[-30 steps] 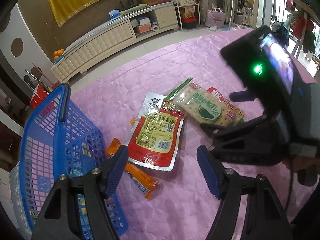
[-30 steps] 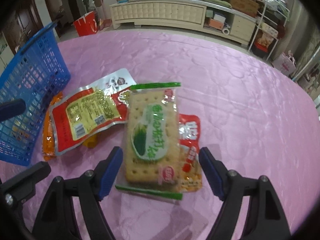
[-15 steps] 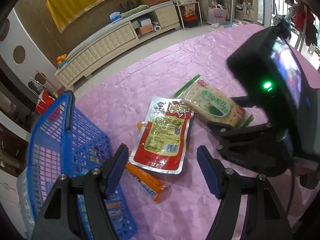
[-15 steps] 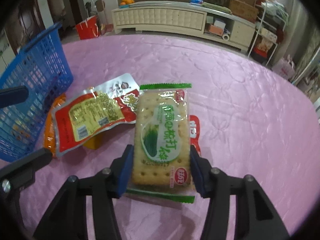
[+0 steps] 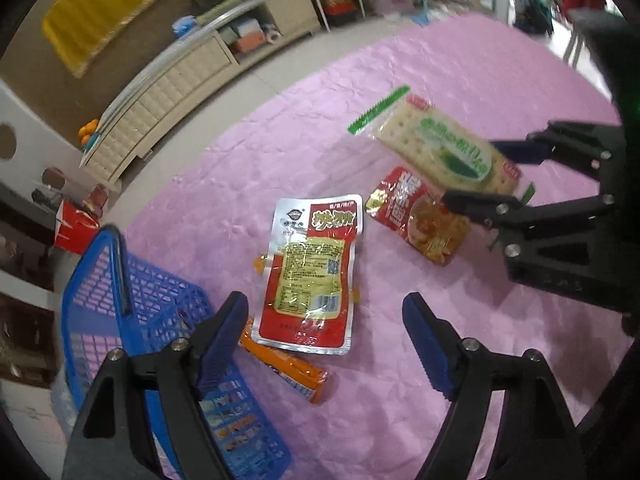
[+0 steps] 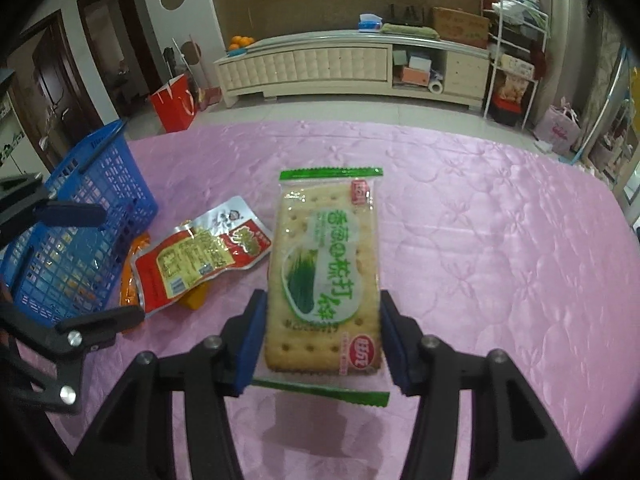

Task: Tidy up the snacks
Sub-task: 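Hold the cracker pack with right tool while left tool grasps the red-silver sausage pack, then carry both packs over the basket and open both tools to drop them, then move both open tools back toward the remaining snacks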

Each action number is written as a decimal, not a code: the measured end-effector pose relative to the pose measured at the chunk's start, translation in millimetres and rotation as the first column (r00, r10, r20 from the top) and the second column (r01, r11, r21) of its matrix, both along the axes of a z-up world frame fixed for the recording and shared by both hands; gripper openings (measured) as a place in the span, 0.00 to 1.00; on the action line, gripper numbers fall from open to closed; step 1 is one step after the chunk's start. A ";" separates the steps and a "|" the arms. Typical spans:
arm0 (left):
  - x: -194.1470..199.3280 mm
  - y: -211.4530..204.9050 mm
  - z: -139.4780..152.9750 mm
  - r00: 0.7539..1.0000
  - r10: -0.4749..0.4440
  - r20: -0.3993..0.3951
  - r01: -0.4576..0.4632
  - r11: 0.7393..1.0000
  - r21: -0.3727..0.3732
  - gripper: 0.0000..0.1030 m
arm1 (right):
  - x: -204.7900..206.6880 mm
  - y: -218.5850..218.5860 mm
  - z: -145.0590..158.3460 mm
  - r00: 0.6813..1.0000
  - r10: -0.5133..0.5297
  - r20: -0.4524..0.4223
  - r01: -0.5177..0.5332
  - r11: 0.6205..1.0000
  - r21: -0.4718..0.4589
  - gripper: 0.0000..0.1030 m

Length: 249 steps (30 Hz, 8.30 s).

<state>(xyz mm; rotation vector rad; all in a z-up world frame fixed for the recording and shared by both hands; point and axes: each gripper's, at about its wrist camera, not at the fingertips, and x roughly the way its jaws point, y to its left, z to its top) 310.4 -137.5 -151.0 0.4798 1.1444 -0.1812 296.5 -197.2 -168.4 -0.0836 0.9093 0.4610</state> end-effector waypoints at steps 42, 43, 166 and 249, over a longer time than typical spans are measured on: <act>86.2 14.9 -89.3 0.966 0.048 -0.252 -0.028 0.996 0.083 0.78 | 33.1 7.4 -27.4 0.988 0.000 -0.156 0.004 1.000 0.025 0.56; 86.4 15.7 -89.3 0.966 0.050 -0.254 -0.030 0.996 0.081 0.79 | 33.4 7.8 -27.6 0.988 0.001 -0.156 0.003 1.000 0.025 0.56; -44.2 303.5 72.6 0.944 0.325 0.064 -0.276 0.880 -0.385 0.00 | -46.8 250.2 79.0 0.970 0.238 -0.055 -0.244 0.936 -0.253 0.56; -91.5 72.4 5.3 0.866 0.489 0.105 -0.428 0.833 -0.352 0.52 | -29.5 -2.7 25.0 0.998 -0.031 0.063 0.033 0.999 -0.041 0.81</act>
